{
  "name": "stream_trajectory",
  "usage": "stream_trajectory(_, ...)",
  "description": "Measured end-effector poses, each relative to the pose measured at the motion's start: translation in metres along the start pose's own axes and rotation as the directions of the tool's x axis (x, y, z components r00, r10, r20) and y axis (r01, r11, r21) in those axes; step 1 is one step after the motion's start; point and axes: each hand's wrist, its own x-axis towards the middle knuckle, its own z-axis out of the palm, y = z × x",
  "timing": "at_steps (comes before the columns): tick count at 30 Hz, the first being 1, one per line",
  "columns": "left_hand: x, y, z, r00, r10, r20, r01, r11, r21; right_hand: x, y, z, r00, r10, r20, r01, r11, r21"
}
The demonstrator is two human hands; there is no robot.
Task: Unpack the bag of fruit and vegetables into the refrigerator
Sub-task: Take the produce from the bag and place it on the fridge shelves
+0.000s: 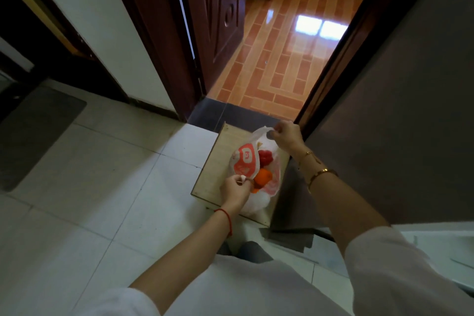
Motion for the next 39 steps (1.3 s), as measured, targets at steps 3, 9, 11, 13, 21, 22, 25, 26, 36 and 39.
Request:
stream_trajectory(3, -0.005, 0.004, -0.016, 0.998, 0.034, -0.047, -0.034, 0.999, -0.002, -0.012, -0.006, -0.006, 0.999, -0.028, -0.017, 0.028, 1.000, -0.001)
stream_trajectory(9, -0.027, 0.001, -0.039, 0.990, 0.105, -0.099, -0.115, 0.988, -0.106, -0.049, -0.011, -0.013, 0.999, -0.046, -0.019, 0.048, 0.996, 0.074)
stream_trajectory(11, -0.034, 0.000, -0.048, 0.985, 0.140, -0.100, -0.148, 0.985, -0.086, -0.064, -0.012, -0.013, 0.999, -0.051, -0.017, 0.052, 0.993, 0.102)
stream_trajectory(13, -0.042, -0.001, -0.057, 0.981, 0.169, -0.095, -0.175, 0.983, -0.062, -0.081, -0.013, -0.012, 0.999, -0.046, -0.019, 0.048, 0.990, 0.132)
stream_trajectory(21, -0.076, -0.006, -0.098, 0.941, 0.318, -0.118, -0.305, 0.945, 0.114, -0.161, -0.018, -0.023, 0.998, -0.044, -0.049, 0.055, 0.971, 0.234)
stream_trajectory(22, -0.080, -0.010, -0.103, 0.937, 0.330, -0.115, -0.316, 0.940, 0.127, -0.172, -0.017, -0.026, 0.998, -0.045, -0.041, 0.054, 0.969, 0.240)
stream_trajectory(25, -0.096, -0.023, -0.116, 0.932, 0.352, -0.086, -0.336, 0.928, 0.163, -0.204, -0.013, -0.031, 1.000, -0.014, -0.001, 0.014, 0.967, 0.254)
stream_trajectory(26, -0.101, -0.027, -0.119, 0.931, 0.359, -0.072, -0.343, 0.924, 0.170, -0.215, -0.012, -0.032, 1.000, 0.002, 0.007, -0.004, 0.965, 0.261)
stream_trajectory(36, -0.168, -0.058, -0.136, 0.859, 0.497, 0.124, -0.512, 0.839, 0.182, -0.341, 0.003, -0.021, 0.975, 0.076, -0.209, -0.008, 0.950, 0.311)
stream_trajectory(39, -0.190, -0.063, -0.137, 0.834, 0.524, 0.174, -0.550, 0.816, 0.176, -0.378, 0.004, -0.025, 0.954, 0.099, -0.282, 0.010, 0.932, 0.361)
